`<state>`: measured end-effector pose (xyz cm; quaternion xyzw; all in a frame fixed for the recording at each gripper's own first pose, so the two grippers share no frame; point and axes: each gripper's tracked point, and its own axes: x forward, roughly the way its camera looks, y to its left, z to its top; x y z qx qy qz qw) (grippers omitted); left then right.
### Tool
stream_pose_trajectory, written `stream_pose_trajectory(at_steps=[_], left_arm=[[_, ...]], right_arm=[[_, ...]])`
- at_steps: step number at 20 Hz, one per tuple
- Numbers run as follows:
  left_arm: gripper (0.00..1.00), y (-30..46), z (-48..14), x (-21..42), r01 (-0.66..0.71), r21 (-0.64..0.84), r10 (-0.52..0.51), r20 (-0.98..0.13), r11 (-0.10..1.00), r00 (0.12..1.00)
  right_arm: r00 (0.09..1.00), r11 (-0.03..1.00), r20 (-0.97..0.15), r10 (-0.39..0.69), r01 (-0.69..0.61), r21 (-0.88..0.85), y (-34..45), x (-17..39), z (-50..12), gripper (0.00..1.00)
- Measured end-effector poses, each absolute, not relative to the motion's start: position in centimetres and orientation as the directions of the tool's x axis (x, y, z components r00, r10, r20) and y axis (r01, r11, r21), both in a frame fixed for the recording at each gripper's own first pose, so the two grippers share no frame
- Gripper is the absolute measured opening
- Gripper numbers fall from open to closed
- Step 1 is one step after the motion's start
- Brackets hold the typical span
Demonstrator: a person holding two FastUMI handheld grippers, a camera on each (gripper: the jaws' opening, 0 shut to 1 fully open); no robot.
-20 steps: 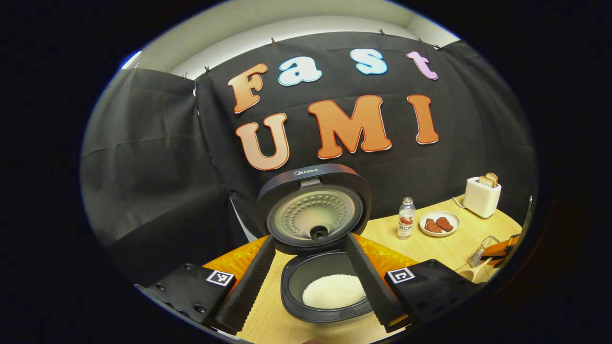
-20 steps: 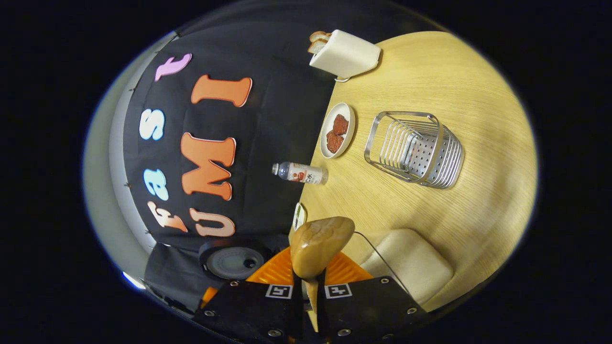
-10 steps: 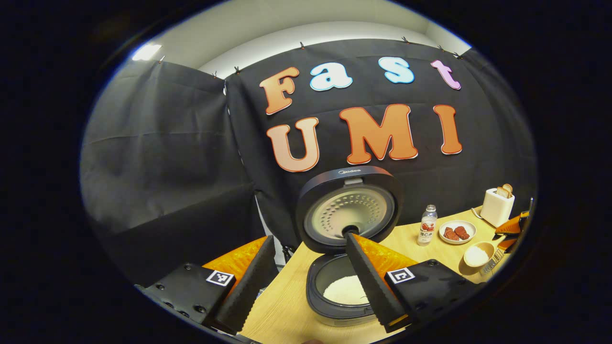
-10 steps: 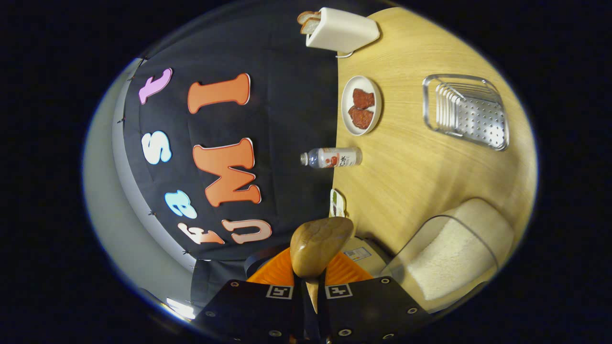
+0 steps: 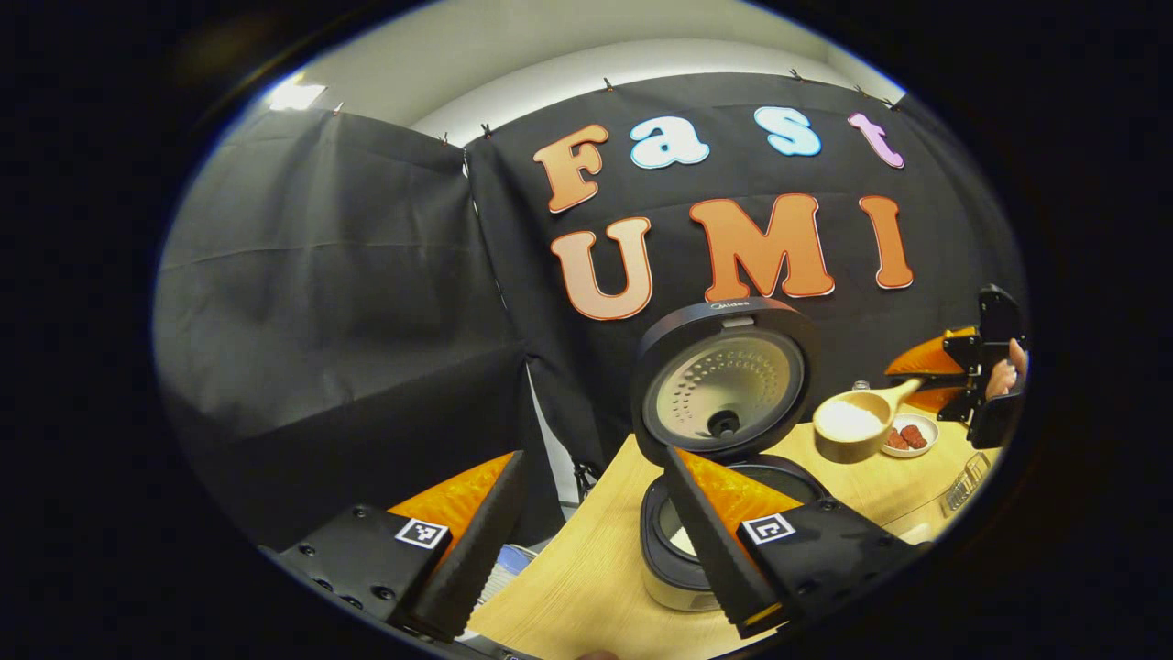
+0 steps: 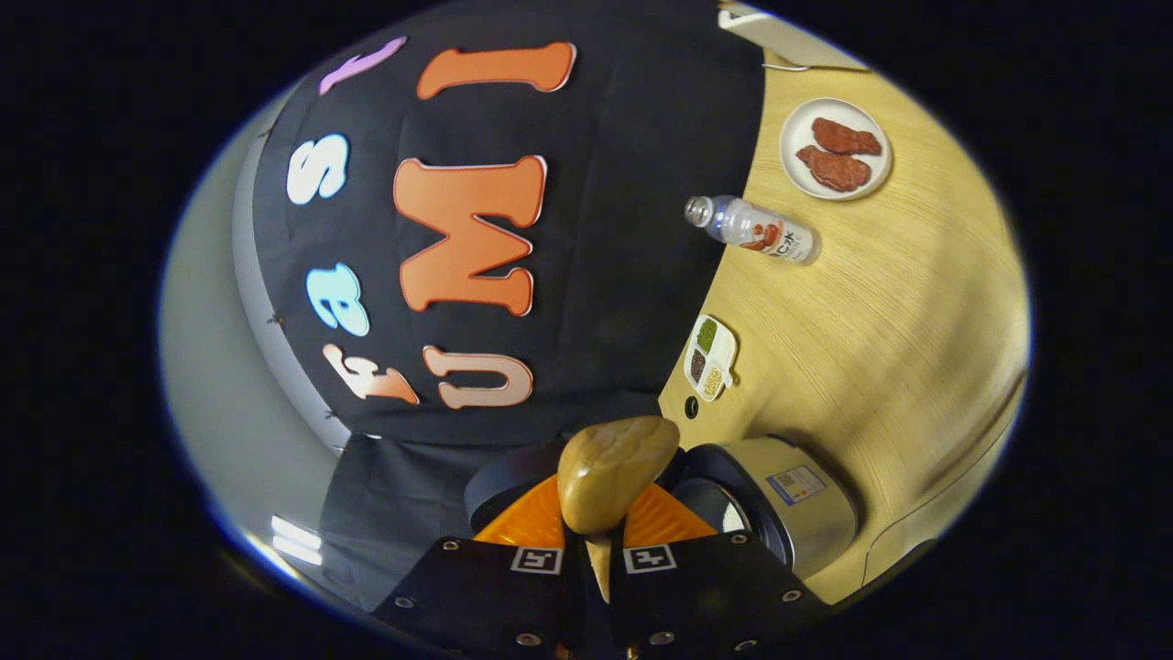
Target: Close the left gripper, press the button to open the rice cooker; take a wooden spoon from the chopstick holder with the right hand, scoop a spoonful of rice and pour it into the rice cooker, then put the wooden spoon back into the chopstick holder.
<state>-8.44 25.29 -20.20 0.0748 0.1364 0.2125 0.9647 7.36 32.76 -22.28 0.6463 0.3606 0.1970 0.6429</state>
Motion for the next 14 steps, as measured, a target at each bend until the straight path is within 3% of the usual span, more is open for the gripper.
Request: stream_pose_trajectory(at_steps=[9,14], left_arm=[[0.94,25.7,-21.0,-8.4,-0.383,0.188,0.420,-0.240,0.904,0.875],[0.96,26.6,-21.9,-8.8,-0.396,0.190,0.435,-0.262,0.898,0.861]], right_arm=[[0.633,0.485,-0.315,0.707,-0.110,0.868,40.1,8.6,-22.6,0.10],[0.637,0.617,-0.338,0.693,-0.281,0.735,41.9,7.5,-22.4,0.10]])
